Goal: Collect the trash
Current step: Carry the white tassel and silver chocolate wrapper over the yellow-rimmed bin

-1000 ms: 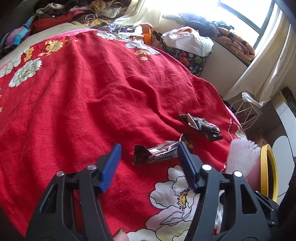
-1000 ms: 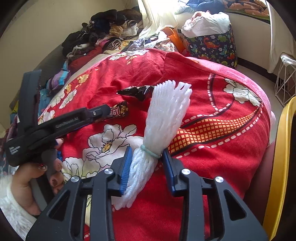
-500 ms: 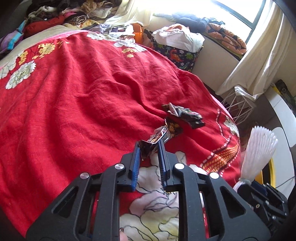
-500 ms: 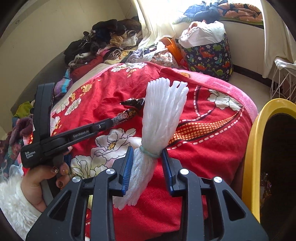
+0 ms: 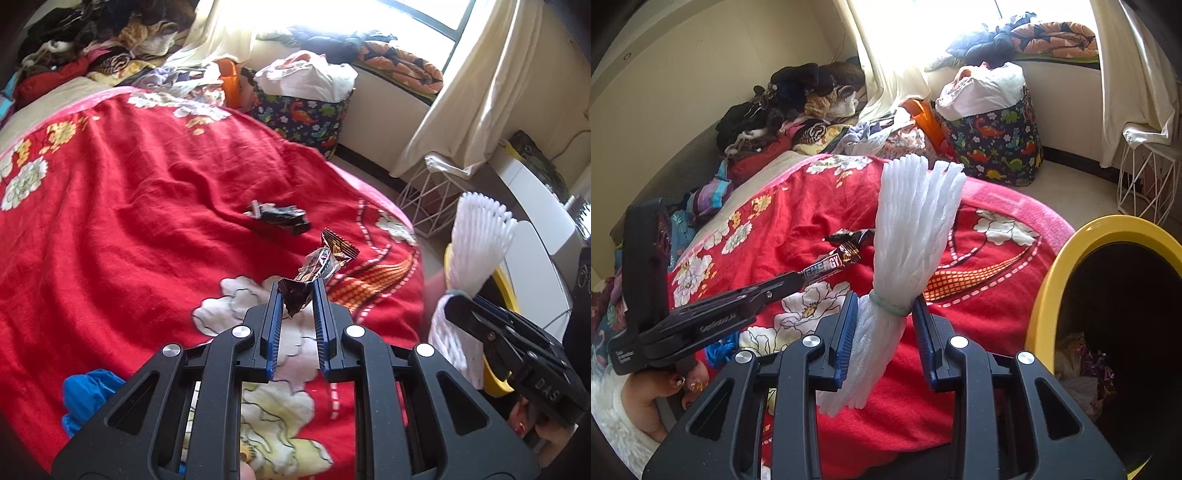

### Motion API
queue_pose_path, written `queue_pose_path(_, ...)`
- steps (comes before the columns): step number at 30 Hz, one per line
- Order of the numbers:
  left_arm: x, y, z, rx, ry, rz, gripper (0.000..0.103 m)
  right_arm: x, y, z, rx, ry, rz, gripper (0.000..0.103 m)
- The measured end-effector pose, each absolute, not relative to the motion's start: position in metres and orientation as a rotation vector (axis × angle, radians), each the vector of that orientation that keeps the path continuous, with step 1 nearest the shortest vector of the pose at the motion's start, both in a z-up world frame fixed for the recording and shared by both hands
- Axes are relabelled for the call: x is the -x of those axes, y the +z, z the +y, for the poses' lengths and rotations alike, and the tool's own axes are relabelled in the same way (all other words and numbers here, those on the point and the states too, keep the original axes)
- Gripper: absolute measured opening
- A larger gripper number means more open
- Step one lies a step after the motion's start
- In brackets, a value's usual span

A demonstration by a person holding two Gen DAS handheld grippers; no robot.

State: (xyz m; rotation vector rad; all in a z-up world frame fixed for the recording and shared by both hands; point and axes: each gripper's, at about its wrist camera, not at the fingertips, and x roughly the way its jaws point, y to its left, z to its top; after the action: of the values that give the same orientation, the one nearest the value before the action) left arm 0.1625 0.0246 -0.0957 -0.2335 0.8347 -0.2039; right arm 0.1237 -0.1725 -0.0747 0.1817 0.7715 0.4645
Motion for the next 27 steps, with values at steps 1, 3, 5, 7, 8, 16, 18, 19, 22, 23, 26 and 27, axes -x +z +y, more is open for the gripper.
queue_pose_path(1, -0.162, -0.092, 0.021, 0.231, -0.215, 0.828, 0.011, -0.123, -0.073, -0.175, -0.184, 0.459, 0.765, 0.029)
queue_pose_path(3, -0.161, -0.085, 0.012, 0.225, -0.233, 0.813, 0.011, -0.122, -0.069, -0.182, -0.193, 0.447, 0.752, 0.029)
queue_pose_path(5, -0.161, -0.078, 0.005, 0.222, -0.252, 0.797, 0.011, -0.120, -0.067, -0.189, -0.201, 0.434, 0.742, 0.029)
queue_pose_path(7, -0.161, -0.072, -0.003, 0.216, -0.268, 0.783, 0.011, -0.118, -0.065, -0.196, -0.208, 0.418, 0.733, 0.029)
queue_pose_path(8, -0.160, -0.070, -0.006, 0.214, -0.277, 0.777, 0.011, -0.118, -0.064, -0.202, -0.214, 0.407, 0.728, 0.029)
queue_pose_path(16, -0.158, -0.057, -0.033, 0.188, -0.330, 0.757, 0.011, -0.117, -0.063, -0.242, -0.261, 0.314, 0.716, 0.029)
queue_pose_path(18, -0.159, -0.056, -0.039, 0.183, -0.341, 0.755, 0.011, -0.116, -0.063, -0.248, -0.275, 0.293, 0.715, 0.029)
queue_pose_path(19, -0.158, -0.055, -0.042, 0.180, -0.347, 0.753, 0.011, -0.116, -0.063, -0.254, -0.280, 0.279, 0.713, 0.029)
queue_pose_path(22, -0.158, -0.052, -0.051, 0.172, -0.362, 0.748, 0.011, -0.115, -0.063, -0.267, -0.287, 0.244, 0.707, 0.029)
queue_pose_path(23, -0.158, -0.052, -0.053, 0.170, -0.368, 0.746, 0.011, -0.115, -0.063, -0.271, -0.287, 0.232, 0.704, 0.029)
queue_pose_path(26, -0.157, -0.050, -0.061, 0.163, -0.383, 0.741, 0.011, -0.113, -0.064, -0.283, -0.285, 0.199, 0.695, 0.029)
queue_pose_path(27, -0.157, -0.049, -0.064, 0.160, -0.387, 0.740, 0.011, -0.113, -0.064, -0.286, -0.285, 0.189, 0.693, 0.029)
